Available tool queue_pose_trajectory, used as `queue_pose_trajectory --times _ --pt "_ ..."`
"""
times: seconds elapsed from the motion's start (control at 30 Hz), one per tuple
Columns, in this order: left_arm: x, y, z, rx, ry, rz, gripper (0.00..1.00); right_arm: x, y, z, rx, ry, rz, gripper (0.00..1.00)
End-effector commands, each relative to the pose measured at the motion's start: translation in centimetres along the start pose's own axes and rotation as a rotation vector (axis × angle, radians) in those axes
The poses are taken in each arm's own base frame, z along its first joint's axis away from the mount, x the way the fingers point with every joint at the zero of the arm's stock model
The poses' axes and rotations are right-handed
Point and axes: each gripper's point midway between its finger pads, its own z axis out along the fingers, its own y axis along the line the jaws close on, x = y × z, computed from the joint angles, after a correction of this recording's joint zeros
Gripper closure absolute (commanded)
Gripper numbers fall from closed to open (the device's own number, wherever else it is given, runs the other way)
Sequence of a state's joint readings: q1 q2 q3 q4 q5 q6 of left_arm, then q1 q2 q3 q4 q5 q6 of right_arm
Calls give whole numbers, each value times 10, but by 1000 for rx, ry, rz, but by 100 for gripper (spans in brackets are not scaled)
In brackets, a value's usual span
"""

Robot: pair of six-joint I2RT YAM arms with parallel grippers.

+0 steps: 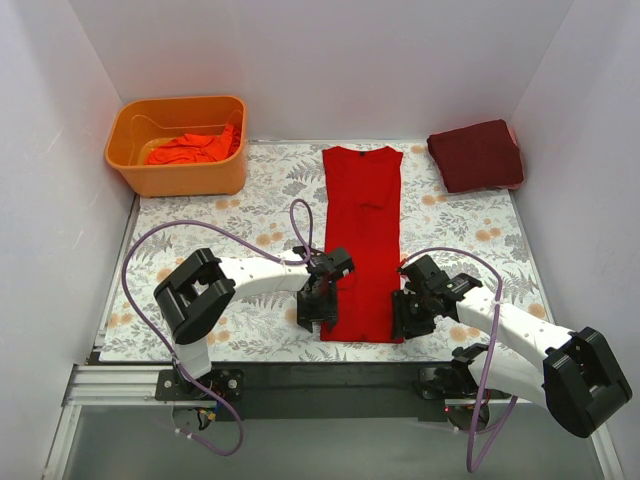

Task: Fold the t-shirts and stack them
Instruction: Fold the tshirt

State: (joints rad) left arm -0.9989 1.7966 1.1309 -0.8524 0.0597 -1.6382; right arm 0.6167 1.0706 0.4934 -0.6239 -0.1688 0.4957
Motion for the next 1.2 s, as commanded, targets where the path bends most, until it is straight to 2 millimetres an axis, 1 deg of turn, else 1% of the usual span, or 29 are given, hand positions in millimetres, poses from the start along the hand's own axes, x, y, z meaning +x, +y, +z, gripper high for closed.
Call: queue_pose_trajectory --times 0.0,0.13,0.23,0.3,0.33,0.5,0.53,0.57,0.63,0.67,0.7,0.73,0.77,0.8,0.83,0.87,0.9,1.0,1.07,1.17 --pt "-4 -10 -11 18 -24 3 54 -2 1 2 -11 -8 6 51" --pt "-6 -12 -17 31 -38 0 52 -6 4 -1 -19 -29 4 51" --pt "-5 -14 -16 36 -30 4 52 -9 7 -4 -26 -46 1 51" --pt "-3 -13 -12 32 -19 8 52 -12 8 -6 -30 -57 1 51" --pt "-2 -14 -11 37 -13 11 54 -12 8 -6 -31 -57 0 51" --pt "4 -7 0 1 19 10 63 -6 4 2 -15 -13 7 51" --pt "5 -6 1 -3 20 9 65 -4 3 4 -13 -5 6 52" --pt "5 -6 1 -6 20 11 71 -3 2 5 -11 -3 8 52" --pt "8 0 3 -22 28 7 79 1 0 6 -5 9 9 58" --pt "8 2 4 -29 26 6 89 2 -1 7 -1 12 10 61" --pt "8 4 4 -36 26 6 95 4 -3 7 4 19 12 71" --pt "11 8 6 -48 32 2 100 5 -4 7 6 22 11 77" --pt "12 10 6 -53 33 4 100 7 -5 7 9 27 12 83" --pt "13 13 6 -63 38 2 100 9 -6 6 13 28 12 94" --pt "15 17 7 -74 43 1 100 8 -7 4 13 19 7 98" --pt "16 19 5 -79 42 1 100 13 -10 2 27 35 13 99" --pt "17 23 4 -88 40 -1 100 13 -11 0 39 31 10 99" --pt "25 38 1 -119 50 -6 100 17 -7 -5 9 33 8 99" --pt "34 45 3 -134 74 -1 100 19 -4 -7 -8 34 9 99" --pt "49 49 0 -149 93 15 100 30 2 -10 -50 88 9 99"
